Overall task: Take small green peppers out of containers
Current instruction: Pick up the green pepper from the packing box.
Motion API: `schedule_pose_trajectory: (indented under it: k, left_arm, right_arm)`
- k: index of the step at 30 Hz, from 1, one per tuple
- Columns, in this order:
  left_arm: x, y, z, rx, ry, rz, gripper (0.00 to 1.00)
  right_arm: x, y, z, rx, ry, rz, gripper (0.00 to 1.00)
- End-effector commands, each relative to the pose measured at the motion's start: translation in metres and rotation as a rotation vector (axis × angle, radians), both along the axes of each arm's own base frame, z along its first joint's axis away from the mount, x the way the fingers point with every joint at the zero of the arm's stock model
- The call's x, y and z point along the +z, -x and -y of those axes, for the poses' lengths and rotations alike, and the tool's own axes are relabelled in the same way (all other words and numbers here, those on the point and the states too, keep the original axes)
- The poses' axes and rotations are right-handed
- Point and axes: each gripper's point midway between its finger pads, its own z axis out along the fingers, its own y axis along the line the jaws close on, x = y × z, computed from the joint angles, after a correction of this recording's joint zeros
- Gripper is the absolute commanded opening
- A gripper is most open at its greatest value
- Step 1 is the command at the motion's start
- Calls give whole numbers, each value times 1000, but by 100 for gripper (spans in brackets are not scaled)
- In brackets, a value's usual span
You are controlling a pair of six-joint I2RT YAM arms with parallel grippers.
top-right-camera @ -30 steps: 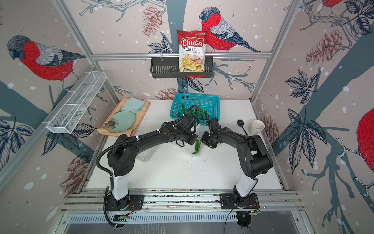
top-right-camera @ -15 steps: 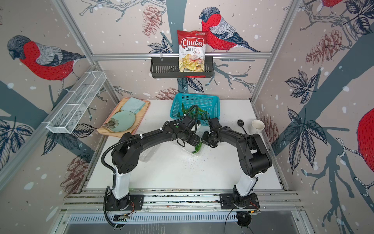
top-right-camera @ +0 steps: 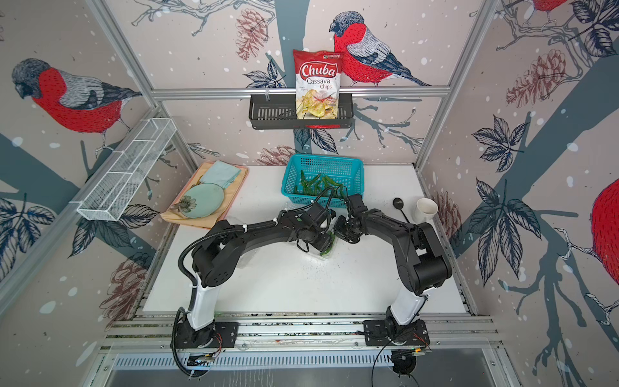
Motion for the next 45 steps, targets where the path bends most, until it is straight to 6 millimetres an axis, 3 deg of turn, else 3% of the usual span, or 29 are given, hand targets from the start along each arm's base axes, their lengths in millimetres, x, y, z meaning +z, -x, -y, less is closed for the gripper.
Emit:
schedule_pose_trajectory:
  k: [1, 8, 16, 19, 23, 27, 31, 45]
  left_arm:
    - [0, -12, 1, 8, -26, 83, 58]
    - [-5, -23, 2, 49, -72, 130, 53]
    - [-24, -22, -5, 91, -130, 111, 34]
    - [-27, -21, -5, 94, -135, 91, 33]
    - [-31, -10, 8, 48, -72, 19, 34]
    - [-34, -3, 15, 21, -25, -37, 25]
    - [-23, -7, 15, 22, -19, -20, 11]
    - [49, -19, -1, 51, -18, 84, 9]
  right_arm:
    - [2, 1, 0, -19, 3, 1, 27]
    - [2, 4, 1, -13, 10, -3, 36]
    - [4, 6, 3, -17, 16, 5, 44]
    - [3, 8, 5, -18, 18, 4, 44]
    - [2, 11, 7, -21, 23, 3, 45]
    - [3, 11, 8, -23, 25, 6, 45]
    - [10, 6, 12, -27, 21, 22, 47]
    - [43, -8, 15, -45, -45, 91, 55]
